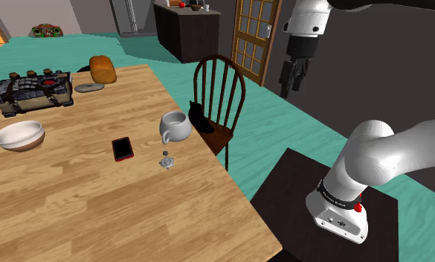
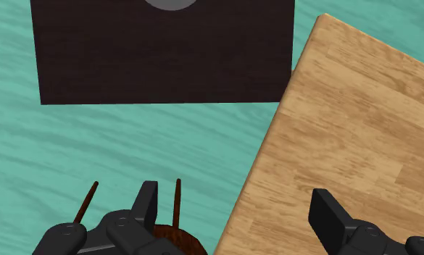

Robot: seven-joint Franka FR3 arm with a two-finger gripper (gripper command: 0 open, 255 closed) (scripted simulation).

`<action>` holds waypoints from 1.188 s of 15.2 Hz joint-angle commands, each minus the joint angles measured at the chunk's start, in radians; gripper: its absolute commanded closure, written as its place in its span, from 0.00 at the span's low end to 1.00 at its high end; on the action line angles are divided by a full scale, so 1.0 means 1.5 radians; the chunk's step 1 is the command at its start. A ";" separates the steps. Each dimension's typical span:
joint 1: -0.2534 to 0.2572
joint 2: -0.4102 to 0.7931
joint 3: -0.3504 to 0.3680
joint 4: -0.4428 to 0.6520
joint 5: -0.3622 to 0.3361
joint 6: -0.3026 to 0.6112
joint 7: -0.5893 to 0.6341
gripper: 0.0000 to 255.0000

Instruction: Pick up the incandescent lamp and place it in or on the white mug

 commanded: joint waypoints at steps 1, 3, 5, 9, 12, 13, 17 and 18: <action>0.000 0.000 0.000 0.000 0.000 0.000 0.000 0.00; 0.005 0.025 0.021 -0.012 0.014 0.042 0.017 0.00; 0.009 0.053 0.041 -0.020 0.026 0.084 0.034 0.00; 0.017 0.119 0.081 -0.024 0.047 0.168 0.066 0.00; 0.022 0.177 0.111 -0.018 0.056 0.228 0.091 0.00; 0.023 0.198 0.120 -0.014 0.058 0.248 0.100 0.00; 0.025 0.287 0.158 0.012 0.058 0.323 0.136 0.00; 0.025 0.310 0.167 0.020 0.055 0.340 0.146 0.00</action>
